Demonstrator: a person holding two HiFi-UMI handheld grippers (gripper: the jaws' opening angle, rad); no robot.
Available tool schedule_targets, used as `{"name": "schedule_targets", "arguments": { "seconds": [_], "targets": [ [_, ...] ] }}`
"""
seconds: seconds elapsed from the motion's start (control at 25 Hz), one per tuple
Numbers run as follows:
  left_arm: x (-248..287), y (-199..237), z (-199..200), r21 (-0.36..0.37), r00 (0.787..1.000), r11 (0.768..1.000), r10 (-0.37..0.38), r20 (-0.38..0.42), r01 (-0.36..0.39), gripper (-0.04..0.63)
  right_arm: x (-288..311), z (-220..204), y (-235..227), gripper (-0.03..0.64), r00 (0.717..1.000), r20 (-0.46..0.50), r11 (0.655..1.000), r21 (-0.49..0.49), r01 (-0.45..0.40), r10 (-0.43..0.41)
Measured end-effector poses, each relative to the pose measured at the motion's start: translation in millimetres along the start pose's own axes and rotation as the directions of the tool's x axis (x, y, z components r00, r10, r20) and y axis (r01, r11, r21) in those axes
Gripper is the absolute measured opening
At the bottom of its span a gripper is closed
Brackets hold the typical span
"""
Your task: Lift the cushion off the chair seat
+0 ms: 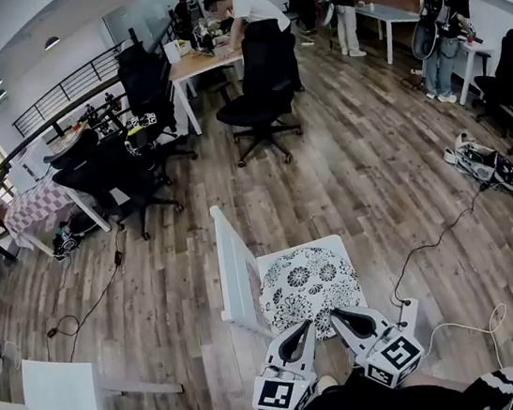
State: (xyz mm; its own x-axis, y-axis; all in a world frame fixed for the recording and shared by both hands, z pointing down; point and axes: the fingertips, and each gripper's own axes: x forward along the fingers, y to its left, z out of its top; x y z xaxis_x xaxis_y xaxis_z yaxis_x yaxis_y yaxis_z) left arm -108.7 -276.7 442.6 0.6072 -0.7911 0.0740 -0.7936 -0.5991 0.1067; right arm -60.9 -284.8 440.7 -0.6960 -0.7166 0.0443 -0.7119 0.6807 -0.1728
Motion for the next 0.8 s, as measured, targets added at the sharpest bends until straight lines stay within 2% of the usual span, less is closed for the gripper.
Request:
{"name": "schedule_targets", "arguments": {
  "seconds": [0.24,0.48,0.8],
  "targets": [
    [7,12,-11,-0.019,1.0,1.0,0.011,-0.02,-0.011,0.005,7,-12,-15,0.035,0.999,-0.032,0.999,0.021,0.03,-0.03],
    [16,25,-25,-0.049,0.998,0.998,0.024,-0.054,-0.027,0.006,29,-34,-31,0.035,0.995,-0.094,0.999,0.03,0.02,-0.017],
    [30,40,-54,-0.059,0.989,0.996,0.058,-0.139,-0.067,0.005,75,-101,-66,0.037,0.974,-0.227,0.999,-0.04,-0.007,-0.002]
  ]
}}
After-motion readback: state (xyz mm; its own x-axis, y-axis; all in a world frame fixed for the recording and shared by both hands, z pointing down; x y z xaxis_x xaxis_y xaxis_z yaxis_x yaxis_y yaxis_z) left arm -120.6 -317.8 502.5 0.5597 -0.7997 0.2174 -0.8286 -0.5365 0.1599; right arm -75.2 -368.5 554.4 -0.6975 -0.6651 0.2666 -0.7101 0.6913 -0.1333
